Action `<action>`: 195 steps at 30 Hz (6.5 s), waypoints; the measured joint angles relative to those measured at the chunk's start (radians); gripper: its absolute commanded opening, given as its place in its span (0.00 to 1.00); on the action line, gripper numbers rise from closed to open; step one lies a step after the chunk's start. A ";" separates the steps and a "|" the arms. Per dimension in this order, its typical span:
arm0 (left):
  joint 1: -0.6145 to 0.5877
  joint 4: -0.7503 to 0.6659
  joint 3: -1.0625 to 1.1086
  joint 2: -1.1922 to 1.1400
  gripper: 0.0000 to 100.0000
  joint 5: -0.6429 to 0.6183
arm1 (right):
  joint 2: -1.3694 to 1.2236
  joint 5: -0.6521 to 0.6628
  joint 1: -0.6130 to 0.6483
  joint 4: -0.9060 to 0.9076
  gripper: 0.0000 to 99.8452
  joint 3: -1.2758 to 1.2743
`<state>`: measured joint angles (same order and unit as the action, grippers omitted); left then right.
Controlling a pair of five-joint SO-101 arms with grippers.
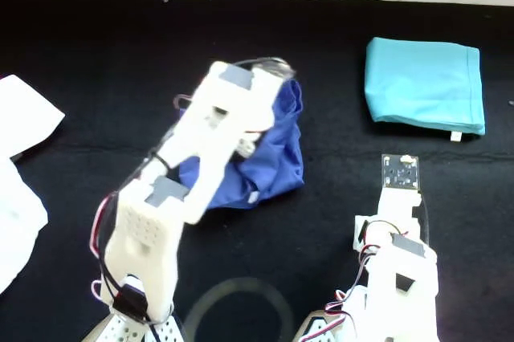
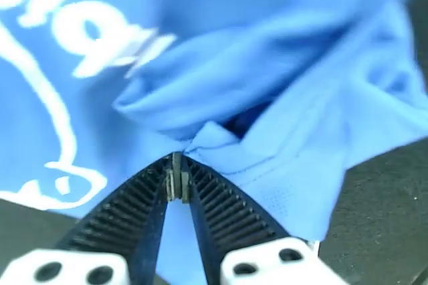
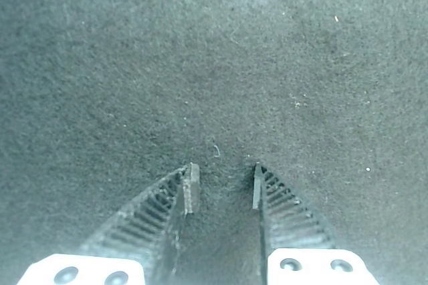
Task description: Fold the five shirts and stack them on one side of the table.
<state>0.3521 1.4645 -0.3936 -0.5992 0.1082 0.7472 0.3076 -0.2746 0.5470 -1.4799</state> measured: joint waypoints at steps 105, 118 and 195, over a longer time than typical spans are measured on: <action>-0.229 0.199 -0.611 -0.400 0.01 -0.075 | -0.009 -0.074 0.282 0.488 0.16 0.450; -0.295 0.199 -0.611 -0.400 0.01 -0.075 | -0.089 -0.123 0.402 0.338 0.21 0.450; -0.396 0.227 -0.611 -0.400 0.01 -0.077 | -0.678 -0.199 0.865 0.358 0.04 1.119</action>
<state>-0.0437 1.6916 -1.0042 -0.9996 0.0315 0.0690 0.1082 0.5907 0.9045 -0.3613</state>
